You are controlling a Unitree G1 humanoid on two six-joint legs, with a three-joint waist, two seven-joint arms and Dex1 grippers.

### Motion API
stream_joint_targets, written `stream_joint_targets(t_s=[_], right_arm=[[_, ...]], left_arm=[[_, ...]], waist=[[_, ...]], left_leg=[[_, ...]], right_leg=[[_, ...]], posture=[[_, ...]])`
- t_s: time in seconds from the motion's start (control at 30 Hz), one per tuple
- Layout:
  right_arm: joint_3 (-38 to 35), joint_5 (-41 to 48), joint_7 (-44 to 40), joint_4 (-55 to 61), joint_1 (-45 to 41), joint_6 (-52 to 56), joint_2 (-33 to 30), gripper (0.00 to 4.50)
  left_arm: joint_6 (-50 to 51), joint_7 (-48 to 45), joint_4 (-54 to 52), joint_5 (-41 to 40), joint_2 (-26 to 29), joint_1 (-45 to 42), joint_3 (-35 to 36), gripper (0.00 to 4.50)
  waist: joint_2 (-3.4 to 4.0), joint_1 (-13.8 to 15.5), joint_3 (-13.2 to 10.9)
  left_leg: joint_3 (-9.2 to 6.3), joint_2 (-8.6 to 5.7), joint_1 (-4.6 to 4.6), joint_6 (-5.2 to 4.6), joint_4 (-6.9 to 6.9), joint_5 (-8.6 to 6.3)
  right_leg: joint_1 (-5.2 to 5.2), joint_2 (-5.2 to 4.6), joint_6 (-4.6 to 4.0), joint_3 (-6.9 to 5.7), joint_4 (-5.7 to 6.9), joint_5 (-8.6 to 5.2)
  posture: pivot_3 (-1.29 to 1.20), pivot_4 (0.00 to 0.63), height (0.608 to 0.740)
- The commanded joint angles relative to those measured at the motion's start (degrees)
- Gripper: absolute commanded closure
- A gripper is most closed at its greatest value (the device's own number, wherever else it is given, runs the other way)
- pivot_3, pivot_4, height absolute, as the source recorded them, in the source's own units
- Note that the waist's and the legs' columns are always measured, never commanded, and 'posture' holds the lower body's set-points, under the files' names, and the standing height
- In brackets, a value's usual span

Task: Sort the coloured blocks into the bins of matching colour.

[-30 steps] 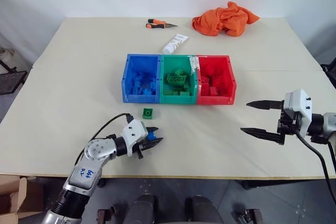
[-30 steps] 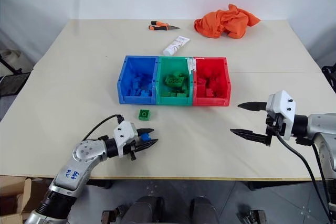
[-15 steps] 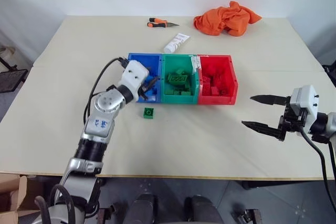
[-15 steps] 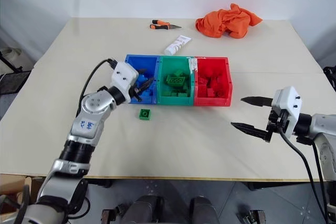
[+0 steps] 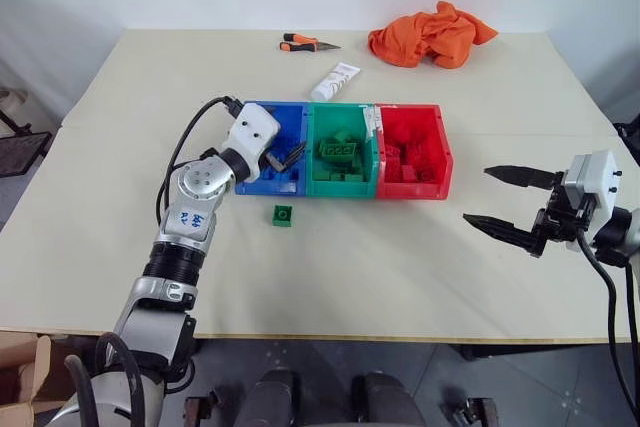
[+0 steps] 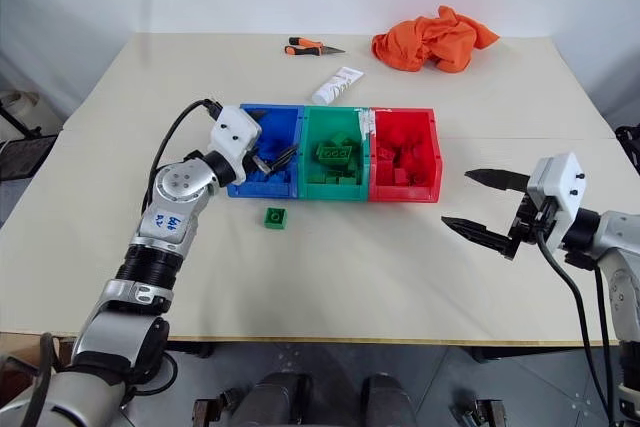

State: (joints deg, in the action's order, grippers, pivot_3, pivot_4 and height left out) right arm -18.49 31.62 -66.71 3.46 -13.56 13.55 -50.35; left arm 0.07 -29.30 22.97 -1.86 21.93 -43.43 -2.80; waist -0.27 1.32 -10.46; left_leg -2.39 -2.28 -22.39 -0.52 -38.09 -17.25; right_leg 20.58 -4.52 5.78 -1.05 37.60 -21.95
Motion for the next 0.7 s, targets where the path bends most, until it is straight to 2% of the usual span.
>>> stream_joint_targets(t_s=[0.03,0.23,0.47,0.7], right_arm=[[-1.01,0.7,-0.95,-0.73,-1.86,-0.97,-0.63,0.0],[-0.35,0.25,-4.11,-2.92,-2.82,-1.16,-1.62,0.0],[1.43,-1.89,-8.82,-7.33,-3.84,-2.54,-3.84,0.0],[2.78,-2.9,-10.81,-10.66,-6.61,-3.37,-4.07,0.0]], left_arm=[[4.29,-8.05,-9.16,-6.22,3.78,4.74,2.45,0.09],[12.17,-21.91,-21.31,-16.3,15.94,17.99,8.54,0.09],[15.93,-33.73,-23.0,-21.82,29.6,33.11,18.17,0.09],[14.99,-39.11,-21.86,-23.32,34.28,42.32,25.3,0.09]], waist=[[0.01,-0.2,0.0],[0.01,-0.68,0.0],[0.07,-1.2,-0.02],[0.18,-1.51,-0.07]], left_leg=[[0.01,0.01,0.01,0.0,0.01,0.0],[-0.04,0.06,0.01,0.03,0.05,0.01],[-0.09,0.05,0.05,0.01,0.12,0.0],[-0.08,0.06,0.06,-0.02,0.21,-0.02]], right_leg=[[0.0,0.0,0.0,0.02,0.01,0.0],[0.03,-0.01,-0.02,0.04,-0.08,-0.01],[-0.02,-0.09,-0.07,0.09,-0.26,-0.03],[-0.03,-0.13,-0.11,0.09,-0.37,-0.05]], posture=[[0.0,0.15,0.74],[0.0,0.15,0.74],[0.0,0.15,0.74],[0.0,0.15,0.74]])
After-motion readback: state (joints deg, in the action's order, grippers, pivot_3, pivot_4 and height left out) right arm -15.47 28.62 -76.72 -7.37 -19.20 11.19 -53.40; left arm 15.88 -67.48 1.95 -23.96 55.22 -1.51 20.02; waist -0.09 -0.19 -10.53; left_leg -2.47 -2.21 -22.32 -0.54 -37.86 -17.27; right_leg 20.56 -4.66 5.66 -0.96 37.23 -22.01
